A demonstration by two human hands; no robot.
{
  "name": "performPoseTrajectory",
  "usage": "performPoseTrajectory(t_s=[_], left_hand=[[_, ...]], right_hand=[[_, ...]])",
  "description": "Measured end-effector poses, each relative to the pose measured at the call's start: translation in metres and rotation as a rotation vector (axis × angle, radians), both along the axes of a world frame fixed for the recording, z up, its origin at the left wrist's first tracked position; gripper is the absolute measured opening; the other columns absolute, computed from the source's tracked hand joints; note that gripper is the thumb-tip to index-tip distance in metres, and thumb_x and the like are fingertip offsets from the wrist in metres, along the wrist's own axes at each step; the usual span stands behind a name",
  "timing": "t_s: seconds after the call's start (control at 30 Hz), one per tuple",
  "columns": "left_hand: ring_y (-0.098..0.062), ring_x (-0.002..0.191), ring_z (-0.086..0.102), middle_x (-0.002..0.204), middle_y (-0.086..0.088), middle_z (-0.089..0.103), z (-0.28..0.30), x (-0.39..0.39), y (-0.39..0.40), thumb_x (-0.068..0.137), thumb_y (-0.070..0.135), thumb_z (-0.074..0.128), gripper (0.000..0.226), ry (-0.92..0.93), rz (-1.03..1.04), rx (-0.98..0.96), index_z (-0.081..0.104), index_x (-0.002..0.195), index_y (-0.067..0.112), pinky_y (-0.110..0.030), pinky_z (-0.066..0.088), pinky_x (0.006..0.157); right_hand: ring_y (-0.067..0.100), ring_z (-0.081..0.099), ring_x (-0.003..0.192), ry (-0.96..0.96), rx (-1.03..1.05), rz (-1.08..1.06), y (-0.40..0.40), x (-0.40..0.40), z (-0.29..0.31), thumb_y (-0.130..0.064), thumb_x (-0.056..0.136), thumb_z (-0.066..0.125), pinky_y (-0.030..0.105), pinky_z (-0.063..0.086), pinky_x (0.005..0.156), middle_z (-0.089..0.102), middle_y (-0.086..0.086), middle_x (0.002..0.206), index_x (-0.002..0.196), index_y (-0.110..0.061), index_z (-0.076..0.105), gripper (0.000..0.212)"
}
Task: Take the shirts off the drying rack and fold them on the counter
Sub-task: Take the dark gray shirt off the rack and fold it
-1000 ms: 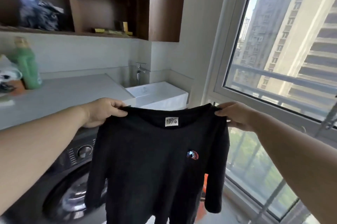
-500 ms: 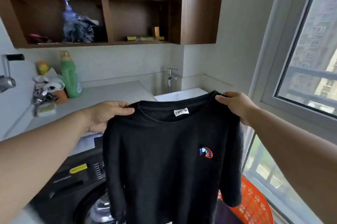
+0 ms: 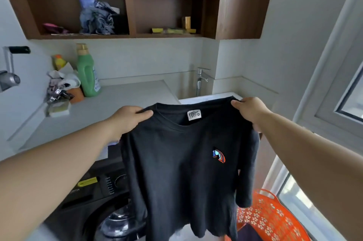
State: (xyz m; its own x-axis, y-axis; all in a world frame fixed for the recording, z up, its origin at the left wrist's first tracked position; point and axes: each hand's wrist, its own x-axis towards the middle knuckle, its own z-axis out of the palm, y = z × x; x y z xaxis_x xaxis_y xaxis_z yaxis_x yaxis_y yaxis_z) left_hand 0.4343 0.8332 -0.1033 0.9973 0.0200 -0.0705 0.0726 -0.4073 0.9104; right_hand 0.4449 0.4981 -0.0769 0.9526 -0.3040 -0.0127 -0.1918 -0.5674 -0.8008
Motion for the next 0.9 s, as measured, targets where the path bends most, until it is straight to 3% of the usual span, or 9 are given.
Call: performPoseTrajectory(t_s=[0.1,0.2,0.3,0.43,0.6,0.77,0.9], left_hand=[[-0.024,0.083,0.065,0.091,-0.006,0.070,0.008,0.015,0.004,0.090,0.038,0.061,0.029,-0.102,0.118,0.051,0.069,0.093,0.010,-0.031,0.050,0.078],[-0.023,0.085,0.054,0.097,-0.009,0.060,0.020,0.025,-0.015,0.095,0.037,0.049,0.035,-0.104,0.118,0.008,0.059,0.104,0.004,-0.032,0.041,0.075],[-0.020,0.086,0.047,0.098,-0.005,0.052,0.030,0.027,-0.037,0.099,0.039,0.039,0.033,-0.127,0.026,0.018,0.052,0.109,0.009,-0.032,0.038,0.074],[-0.021,0.088,0.051,0.098,-0.008,0.055,0.035,0.025,-0.055,0.100,0.037,0.040,0.027,-0.220,-0.178,-0.034,0.050,0.105,0.013,-0.034,0.042,0.076],[-0.024,0.092,0.061,0.099,-0.007,0.062,0.025,0.020,-0.051,0.097,0.038,0.045,0.018,-0.207,-0.279,-0.162,0.054,0.100,0.023,-0.039,0.050,0.082],[-0.026,0.092,0.058,0.098,-0.011,0.061,0.025,0.020,-0.042,0.098,0.031,0.044,0.019,-0.289,-0.194,-0.121,0.054,0.100,0.015,-0.043,0.049,0.085],[-0.023,0.083,0.061,0.096,-0.011,0.064,0.028,0.017,-0.039,0.096,0.031,0.049,0.015,-0.205,-0.242,-0.242,0.056,0.095,0.018,-0.046,0.053,0.079]], right_hand=[[0.034,0.059,0.107,0.054,0.024,-0.073,0.018,0.000,0.008,-0.031,0.096,0.056,0.041,0.048,0.095,0.061,0.019,0.118,0.118,-0.002,0.059,0.036],[0.034,0.064,0.099,0.077,0.319,-0.040,0.050,-0.003,0.022,-0.025,0.090,0.065,0.045,0.052,0.092,0.066,0.018,0.108,0.111,0.002,0.061,0.034],[0.030,0.068,0.088,0.093,0.466,0.118,0.092,-0.006,0.035,-0.015,0.090,0.064,0.040,0.056,0.084,0.069,0.017,0.101,0.102,0.003,0.064,0.021],[0.025,0.065,0.080,-0.006,0.490,0.233,0.136,-0.006,0.036,-0.017,0.093,0.061,0.039,0.054,0.087,0.066,0.011,0.086,0.087,-0.007,0.062,0.011],[0.029,0.067,0.097,-0.031,0.512,0.217,0.163,-0.004,0.024,-0.021,0.093,0.059,0.042,0.053,0.093,0.068,0.016,0.103,0.097,-0.011,0.064,0.012],[0.020,0.061,0.073,-0.072,0.420,0.173,0.169,-0.002,0.023,-0.020,0.092,0.061,0.028,0.049,0.066,0.062,0.008,0.083,0.088,-0.012,0.060,0.008],[0.018,0.060,0.066,-0.094,0.438,0.172,0.173,-0.002,0.025,-0.024,0.089,0.065,0.029,0.048,0.065,0.061,0.006,0.076,0.086,-0.010,0.063,0.014]])
